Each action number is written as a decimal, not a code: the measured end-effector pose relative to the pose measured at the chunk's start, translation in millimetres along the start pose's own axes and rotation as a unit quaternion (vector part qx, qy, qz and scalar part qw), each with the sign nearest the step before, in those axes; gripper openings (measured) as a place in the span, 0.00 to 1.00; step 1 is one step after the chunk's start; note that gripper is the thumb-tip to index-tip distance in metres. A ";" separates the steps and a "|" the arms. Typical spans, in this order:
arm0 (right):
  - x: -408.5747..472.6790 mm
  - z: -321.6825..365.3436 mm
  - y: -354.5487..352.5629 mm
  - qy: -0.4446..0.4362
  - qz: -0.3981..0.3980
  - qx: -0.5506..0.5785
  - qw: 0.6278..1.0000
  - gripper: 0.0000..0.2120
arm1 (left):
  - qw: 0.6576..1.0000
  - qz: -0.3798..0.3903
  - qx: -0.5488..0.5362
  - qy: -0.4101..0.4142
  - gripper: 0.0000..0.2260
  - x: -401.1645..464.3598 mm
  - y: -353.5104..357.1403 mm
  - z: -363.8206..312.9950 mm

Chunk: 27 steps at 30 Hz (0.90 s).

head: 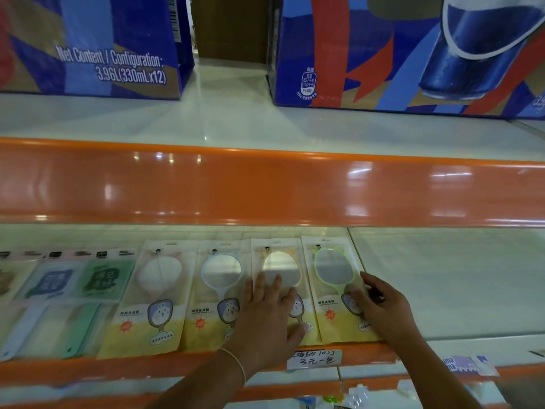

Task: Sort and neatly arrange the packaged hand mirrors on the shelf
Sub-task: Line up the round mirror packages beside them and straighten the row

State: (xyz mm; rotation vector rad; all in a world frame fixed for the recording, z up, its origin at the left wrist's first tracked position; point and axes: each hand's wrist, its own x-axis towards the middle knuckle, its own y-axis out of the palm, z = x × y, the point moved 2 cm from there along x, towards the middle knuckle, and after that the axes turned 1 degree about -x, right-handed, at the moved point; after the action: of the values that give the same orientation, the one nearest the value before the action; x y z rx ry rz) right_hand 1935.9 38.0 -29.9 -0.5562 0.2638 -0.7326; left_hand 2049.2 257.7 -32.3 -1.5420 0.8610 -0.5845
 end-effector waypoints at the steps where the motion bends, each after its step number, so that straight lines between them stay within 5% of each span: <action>1: 0.0 0.8 -0.2 0.002 0.002 0.002 1.000 0.15 | 1.000 0.012 -0.006 -0.004 0.34 0.3 -1.0 -1.2; 27: -3.9 7.2 5.1 -0.019 -0.018 -0.109 0.994 0.25 | 0.999 -0.028 -0.038 0.025 0.37 3.9 16.1 9.8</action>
State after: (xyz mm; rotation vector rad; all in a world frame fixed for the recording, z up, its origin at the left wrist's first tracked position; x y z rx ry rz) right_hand 1938.9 46.6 -26.7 -0.7835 0.3013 -0.7311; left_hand 2056.1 260.4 -50.0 -1.6298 0.8888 -0.6387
